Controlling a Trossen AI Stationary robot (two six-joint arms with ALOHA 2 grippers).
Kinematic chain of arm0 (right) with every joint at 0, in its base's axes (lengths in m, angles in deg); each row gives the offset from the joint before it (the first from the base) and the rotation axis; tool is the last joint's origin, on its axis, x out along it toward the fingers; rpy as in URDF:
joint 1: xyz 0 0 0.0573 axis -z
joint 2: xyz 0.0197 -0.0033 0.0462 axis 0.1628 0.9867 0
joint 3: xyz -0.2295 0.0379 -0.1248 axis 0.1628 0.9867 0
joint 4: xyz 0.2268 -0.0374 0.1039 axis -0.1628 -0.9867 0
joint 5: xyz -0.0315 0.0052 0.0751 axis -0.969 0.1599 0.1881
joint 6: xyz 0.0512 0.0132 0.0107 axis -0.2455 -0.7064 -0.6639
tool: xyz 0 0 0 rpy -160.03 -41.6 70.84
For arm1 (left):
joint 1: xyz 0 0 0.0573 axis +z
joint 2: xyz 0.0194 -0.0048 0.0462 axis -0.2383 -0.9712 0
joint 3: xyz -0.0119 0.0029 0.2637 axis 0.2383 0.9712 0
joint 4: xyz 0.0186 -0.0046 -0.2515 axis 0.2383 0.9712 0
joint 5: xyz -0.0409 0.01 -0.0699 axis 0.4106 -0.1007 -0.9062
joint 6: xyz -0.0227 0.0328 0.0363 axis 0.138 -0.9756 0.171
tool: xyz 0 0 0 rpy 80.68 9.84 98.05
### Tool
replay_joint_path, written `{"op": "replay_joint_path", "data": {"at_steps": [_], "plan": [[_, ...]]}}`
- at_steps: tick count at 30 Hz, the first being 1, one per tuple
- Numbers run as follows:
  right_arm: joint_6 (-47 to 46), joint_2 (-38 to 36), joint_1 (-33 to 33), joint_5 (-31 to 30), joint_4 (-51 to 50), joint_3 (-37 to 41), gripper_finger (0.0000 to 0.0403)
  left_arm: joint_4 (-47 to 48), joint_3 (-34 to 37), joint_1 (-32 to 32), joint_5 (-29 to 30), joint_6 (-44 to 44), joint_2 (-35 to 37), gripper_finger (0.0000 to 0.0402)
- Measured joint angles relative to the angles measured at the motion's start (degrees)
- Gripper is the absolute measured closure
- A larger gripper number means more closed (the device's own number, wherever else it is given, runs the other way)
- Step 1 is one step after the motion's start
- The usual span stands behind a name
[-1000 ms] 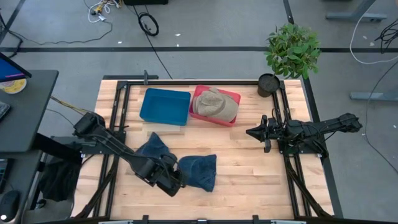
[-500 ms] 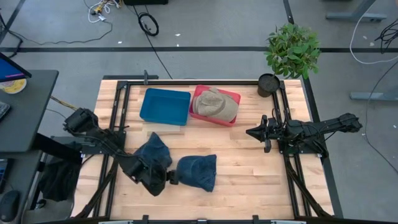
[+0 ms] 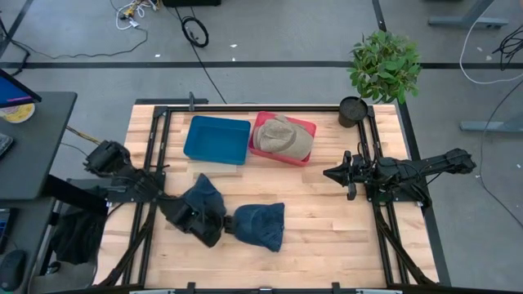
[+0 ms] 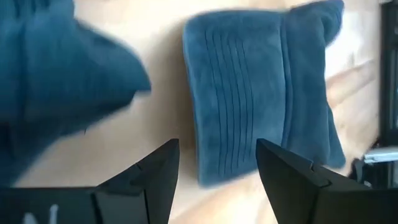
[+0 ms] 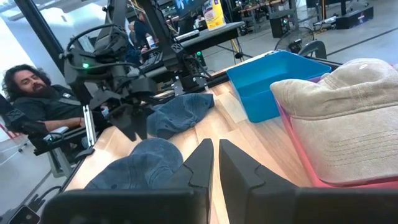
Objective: Pick & Place hat
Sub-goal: Put the right blue cap into the blue bin
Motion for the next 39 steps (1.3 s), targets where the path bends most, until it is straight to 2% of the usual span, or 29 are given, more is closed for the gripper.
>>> {"op": "replay_joint_path", "data": {"at_steps": [9,12,15,18,32,34,36,39], "plan": [[-0.01,0.02,0.00,0.00,0.00,0.00,0.0372,-1.03,0.00,9.63,-9.55,-9.22,0.00,0.0184],[-0.02,0.00,0.02,0.00,0.00,0.00,0.0372,-8.22,2.02,11.50,-12.37,-10.81,-0.80,0.0184],[-0.02,0.00,0.01,0.00,0.03,0.00,0.0372,-15.70,5.01,11.95,-12.38,-10.46,-1.63,0.0184],[-0.01,0.00,0.00,-0.02,0.00,0.00,0.0372,-18.99,7.26,11.93,-12.63,-10.07,-1.68,0.0184],[0.00,0.00,0.00,0.00,0.04,0.00,0.0372,-24.99,7.72,12.32,-21.55,-11.62,-2.71,0.0185],[-0.01,0.01,0.02,0.00,0.02,0.00,0.0372,-26.74,7.67,12.28,-22.40,-12.25,-3.95,0.0194],[-0.02,0.02,0.02,-0.01,0.06,0.00,0.0372,-29.57,7.69,12.28,-23.34,-13.78,-5.03,0.0221],[0.00,0.00,0.00,0.00,0.04,0.00,0.0372,-35.56,7.67,12.28,-23.85,-14.86,-6.70,0.0302]]}}
